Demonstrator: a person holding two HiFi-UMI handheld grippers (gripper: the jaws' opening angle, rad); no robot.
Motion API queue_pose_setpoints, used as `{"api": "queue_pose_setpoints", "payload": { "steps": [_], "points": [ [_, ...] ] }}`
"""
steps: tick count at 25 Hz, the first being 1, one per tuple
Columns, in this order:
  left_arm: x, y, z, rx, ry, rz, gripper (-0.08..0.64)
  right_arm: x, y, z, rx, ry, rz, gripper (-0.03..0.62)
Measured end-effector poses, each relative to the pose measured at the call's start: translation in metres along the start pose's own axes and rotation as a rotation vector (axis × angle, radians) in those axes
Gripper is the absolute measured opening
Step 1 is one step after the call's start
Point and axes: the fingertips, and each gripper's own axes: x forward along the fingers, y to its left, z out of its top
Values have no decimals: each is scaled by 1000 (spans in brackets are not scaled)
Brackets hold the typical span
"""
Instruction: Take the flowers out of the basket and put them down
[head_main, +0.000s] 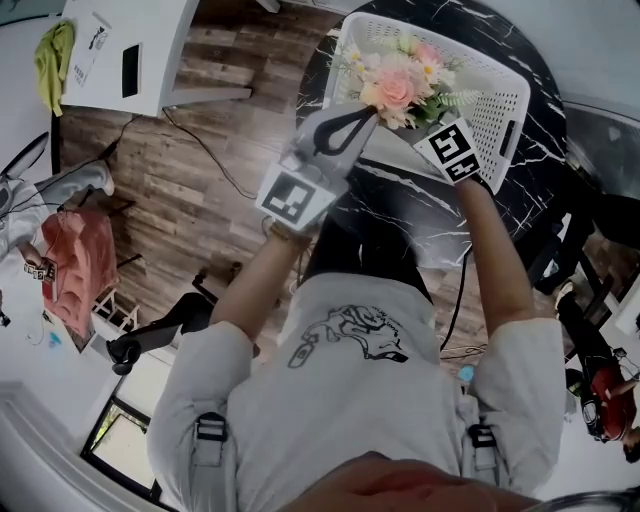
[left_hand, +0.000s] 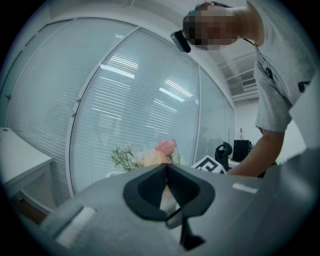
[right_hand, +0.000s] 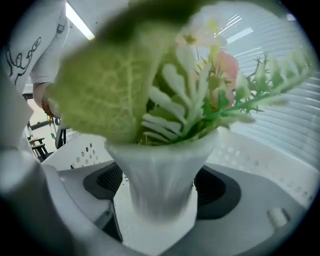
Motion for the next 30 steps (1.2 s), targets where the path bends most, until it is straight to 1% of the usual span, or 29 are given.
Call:
{"api": "queue_pose_setpoints", "payload": {
  "steps": [2,5,12,17,23,30],
  "points": [
    [0,0,0,0,0,-1,5,1,-2,2,9,-20,-3,438],
    [1,0,0,-7,1,0,5,-1,-5,5,18,-47,0,371],
    [-2,1,-2,-6,4,5,5,-3,-4,9,-1,-72,6,359],
    [-5,1,1,-9,-2,11,5,-7,-4,17,7,-106,6,356],
    [-6,-3,13,3,-18,10,5,-19,-4,29,29,-153,-6,354],
    [-8,-15,38,26,-52,-3,5,-45,-7,59,30,-198,-41,356]
  ]
}}
